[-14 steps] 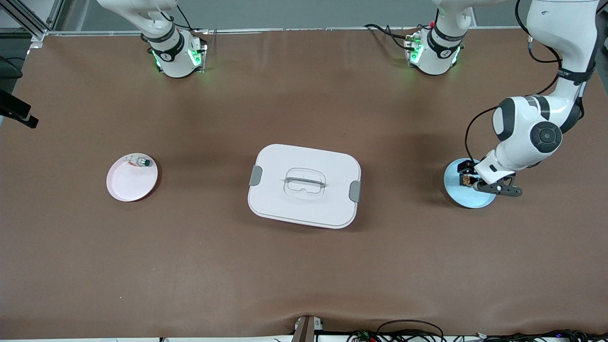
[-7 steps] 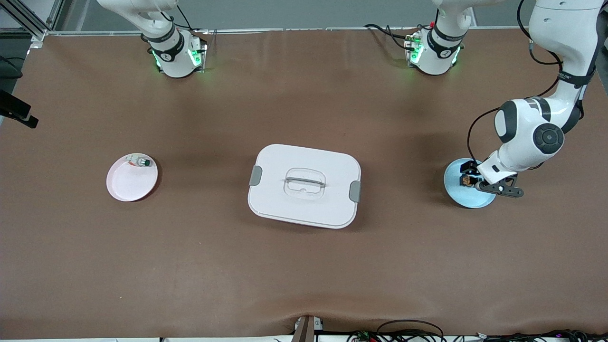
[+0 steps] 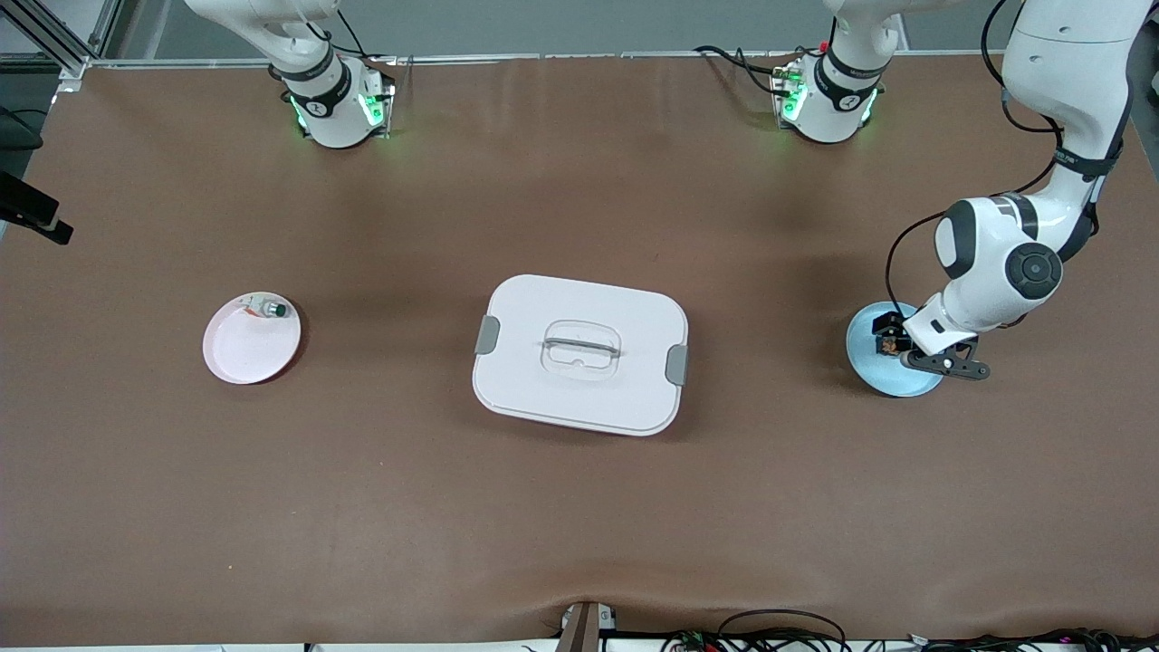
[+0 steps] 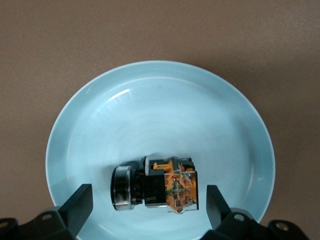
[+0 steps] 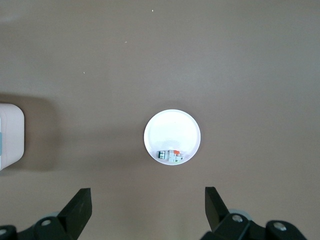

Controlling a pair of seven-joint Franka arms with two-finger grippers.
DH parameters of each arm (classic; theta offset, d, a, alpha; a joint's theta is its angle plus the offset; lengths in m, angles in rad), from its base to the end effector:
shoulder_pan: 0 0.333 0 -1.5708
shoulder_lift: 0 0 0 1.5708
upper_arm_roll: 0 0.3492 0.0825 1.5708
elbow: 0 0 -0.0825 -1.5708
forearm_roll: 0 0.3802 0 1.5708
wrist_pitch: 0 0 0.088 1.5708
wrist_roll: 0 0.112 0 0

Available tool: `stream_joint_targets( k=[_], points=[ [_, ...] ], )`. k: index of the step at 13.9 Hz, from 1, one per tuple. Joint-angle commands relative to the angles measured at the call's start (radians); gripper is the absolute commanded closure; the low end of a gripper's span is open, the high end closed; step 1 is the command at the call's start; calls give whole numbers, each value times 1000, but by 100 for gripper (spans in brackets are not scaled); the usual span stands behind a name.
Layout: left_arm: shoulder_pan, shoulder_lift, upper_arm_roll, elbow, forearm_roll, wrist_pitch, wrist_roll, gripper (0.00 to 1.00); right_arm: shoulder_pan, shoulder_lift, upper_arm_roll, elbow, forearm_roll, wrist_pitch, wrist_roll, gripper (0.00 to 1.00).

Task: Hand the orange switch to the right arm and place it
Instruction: 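Close the left gripper on the black-orange switch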

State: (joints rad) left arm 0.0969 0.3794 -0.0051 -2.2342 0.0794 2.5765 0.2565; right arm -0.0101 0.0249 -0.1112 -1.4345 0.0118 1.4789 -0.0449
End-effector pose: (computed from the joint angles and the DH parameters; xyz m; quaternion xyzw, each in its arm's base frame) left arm 0.5503 0.0495 0.2247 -0.9929 0.1158 0.0216 0.0162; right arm 0.5462 -0.0641 0.6941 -0.9992 0.0376 -0.0102 0.0037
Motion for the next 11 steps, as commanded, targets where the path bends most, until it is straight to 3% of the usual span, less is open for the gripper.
stream_joint_targets(
  k=[1, 11],
  points=[
    [7, 15, 0, -4, 17, 34, 15, 0, -8, -16, 7, -14, -6, 6, 3, 0],
    [9, 39, 0, -7, 17, 65, 15, 0, -10, -16, 7, -12, -6, 4, 5, 0]
  ],
)
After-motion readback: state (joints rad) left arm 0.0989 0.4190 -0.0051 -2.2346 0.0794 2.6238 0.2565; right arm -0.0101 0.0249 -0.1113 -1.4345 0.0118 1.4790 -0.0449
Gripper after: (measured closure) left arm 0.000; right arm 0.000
